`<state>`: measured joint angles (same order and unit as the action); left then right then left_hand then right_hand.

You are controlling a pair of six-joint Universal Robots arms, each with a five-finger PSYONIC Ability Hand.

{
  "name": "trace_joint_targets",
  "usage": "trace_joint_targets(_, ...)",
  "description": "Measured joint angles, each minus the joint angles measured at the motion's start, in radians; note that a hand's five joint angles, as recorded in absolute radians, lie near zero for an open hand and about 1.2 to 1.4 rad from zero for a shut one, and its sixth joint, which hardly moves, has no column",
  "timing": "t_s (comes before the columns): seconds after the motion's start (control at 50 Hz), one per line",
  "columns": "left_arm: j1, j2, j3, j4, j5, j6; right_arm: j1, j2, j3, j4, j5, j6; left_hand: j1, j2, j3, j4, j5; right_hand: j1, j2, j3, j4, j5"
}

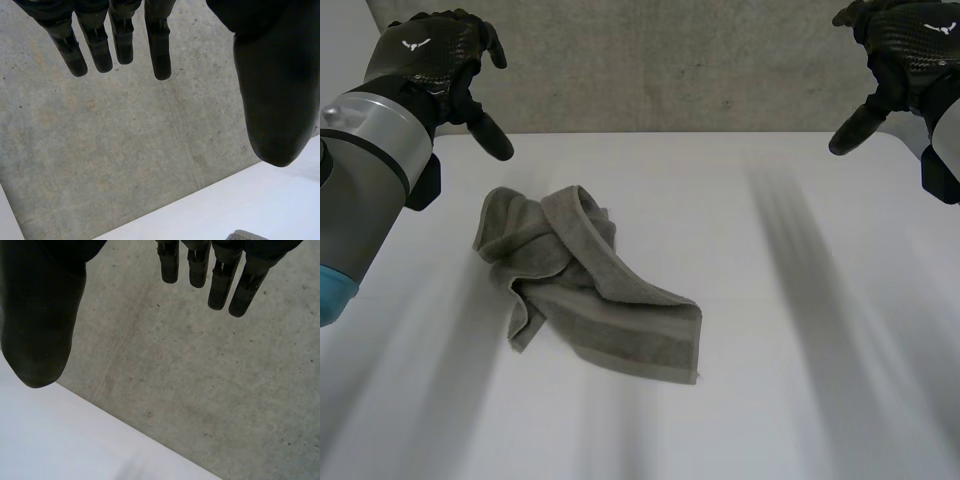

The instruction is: Fold the towel.

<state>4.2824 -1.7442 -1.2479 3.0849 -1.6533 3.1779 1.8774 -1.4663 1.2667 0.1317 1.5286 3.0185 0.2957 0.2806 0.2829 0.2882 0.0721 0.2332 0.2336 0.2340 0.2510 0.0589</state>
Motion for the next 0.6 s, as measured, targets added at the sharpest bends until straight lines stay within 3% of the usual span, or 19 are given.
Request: trace_joint_targets(0.6, 0.014, -0.004, -0.006, 0.002, -0.002, -0.001, 0.01, 0.04, -0.008, 0.021, -0.006, 0.002, 0.0, -0.004, 0.0, -0.003, -0.001, 0.0, 0.0, 0.0, 0.0, 0.0)
